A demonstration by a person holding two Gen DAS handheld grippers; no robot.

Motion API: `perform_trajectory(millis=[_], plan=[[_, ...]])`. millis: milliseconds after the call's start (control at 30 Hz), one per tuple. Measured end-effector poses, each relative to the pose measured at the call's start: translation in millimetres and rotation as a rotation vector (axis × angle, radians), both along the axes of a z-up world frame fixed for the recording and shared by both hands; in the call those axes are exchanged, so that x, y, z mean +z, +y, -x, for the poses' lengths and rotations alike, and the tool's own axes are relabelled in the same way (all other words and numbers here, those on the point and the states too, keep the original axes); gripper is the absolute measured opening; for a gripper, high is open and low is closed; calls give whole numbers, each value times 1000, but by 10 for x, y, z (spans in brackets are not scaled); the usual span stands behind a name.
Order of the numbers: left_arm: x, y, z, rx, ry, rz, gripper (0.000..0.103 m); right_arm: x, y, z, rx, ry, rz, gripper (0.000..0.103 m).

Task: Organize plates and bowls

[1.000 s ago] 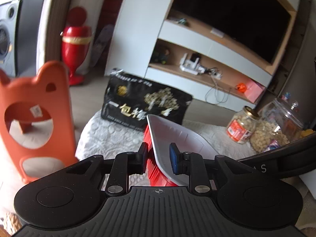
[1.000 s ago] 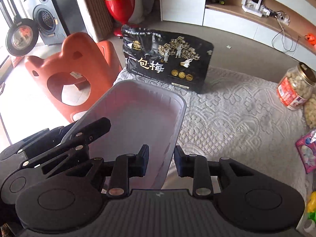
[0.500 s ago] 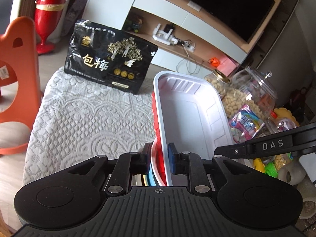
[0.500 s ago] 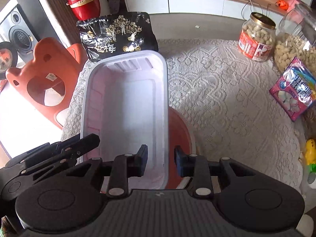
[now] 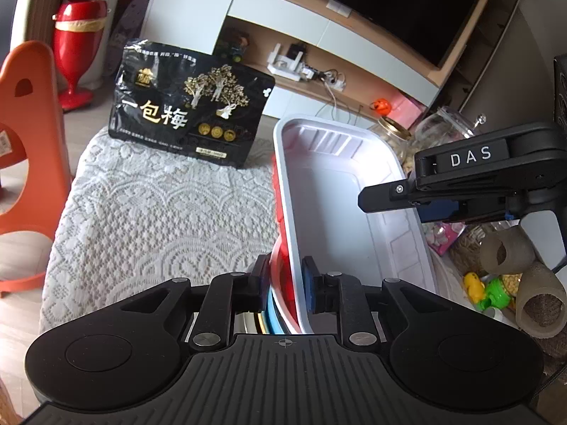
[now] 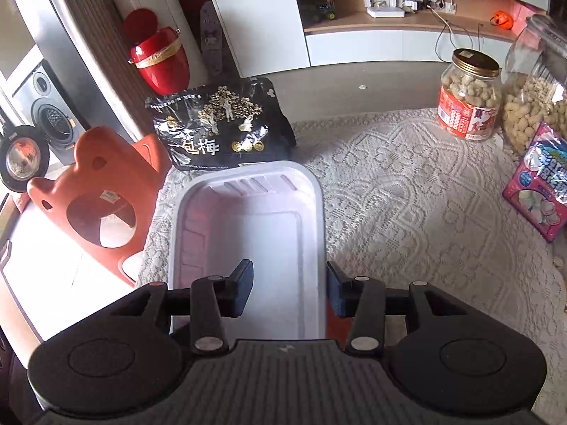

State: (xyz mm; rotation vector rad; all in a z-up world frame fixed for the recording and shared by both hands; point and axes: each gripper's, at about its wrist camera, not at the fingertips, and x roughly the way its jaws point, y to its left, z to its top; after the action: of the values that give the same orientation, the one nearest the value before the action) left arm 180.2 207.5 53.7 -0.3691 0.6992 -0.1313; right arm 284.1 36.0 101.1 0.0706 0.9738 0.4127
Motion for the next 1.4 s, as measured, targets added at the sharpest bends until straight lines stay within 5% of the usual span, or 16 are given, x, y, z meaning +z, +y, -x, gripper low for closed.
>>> perform_trajectory(millis=[300, 567, 1400], plan=[[177, -66, 147, -33, -103, 35, 24, 337, -214, 296, 73, -123, -136, 45], [90, -146, 159, 7, -81, -39, 30, -73, -391, 313, 49, 12, -66, 45], [191, -65, 262, 7, -146, 41, 27, -396, -374, 560, 133, -13, 27, 42]])
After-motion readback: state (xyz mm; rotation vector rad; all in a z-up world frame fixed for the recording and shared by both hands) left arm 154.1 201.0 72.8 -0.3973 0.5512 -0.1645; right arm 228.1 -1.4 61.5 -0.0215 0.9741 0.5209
